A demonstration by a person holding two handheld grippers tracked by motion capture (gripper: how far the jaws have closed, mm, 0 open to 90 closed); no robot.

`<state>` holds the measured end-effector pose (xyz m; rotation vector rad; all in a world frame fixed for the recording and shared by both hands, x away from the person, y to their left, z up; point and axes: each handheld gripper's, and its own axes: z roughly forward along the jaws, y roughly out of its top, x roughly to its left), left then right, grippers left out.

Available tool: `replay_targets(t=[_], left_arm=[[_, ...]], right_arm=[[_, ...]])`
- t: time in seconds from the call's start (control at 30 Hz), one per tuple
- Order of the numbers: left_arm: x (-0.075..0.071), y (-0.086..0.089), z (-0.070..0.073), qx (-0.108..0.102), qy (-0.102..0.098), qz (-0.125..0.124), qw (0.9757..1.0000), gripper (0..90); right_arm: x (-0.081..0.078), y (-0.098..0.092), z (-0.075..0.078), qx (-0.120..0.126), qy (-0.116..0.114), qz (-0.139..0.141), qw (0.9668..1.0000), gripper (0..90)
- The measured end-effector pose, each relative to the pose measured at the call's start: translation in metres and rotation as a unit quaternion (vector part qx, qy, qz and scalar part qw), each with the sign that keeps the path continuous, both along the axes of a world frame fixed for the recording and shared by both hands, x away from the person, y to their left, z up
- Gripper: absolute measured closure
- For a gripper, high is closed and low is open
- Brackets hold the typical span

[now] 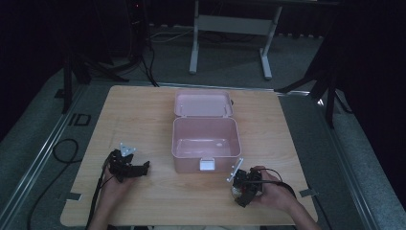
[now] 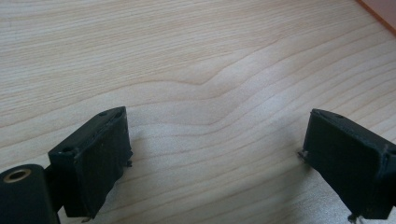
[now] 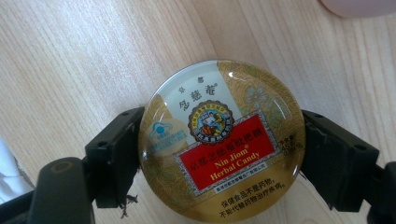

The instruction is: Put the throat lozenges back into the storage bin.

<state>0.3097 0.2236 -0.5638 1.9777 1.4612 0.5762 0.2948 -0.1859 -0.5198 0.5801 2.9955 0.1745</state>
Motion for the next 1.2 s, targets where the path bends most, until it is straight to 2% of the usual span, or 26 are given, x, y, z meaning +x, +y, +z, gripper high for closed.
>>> replay_targets(t=[1.2], left_arm=[[0.000,0.000,0.000,0.000,0.000,0.000,1.0000,8.0]], right_arm=[[0.005,-0.014,0.036,-0.006,-0.023,-0.006,0.9997,20.0]])
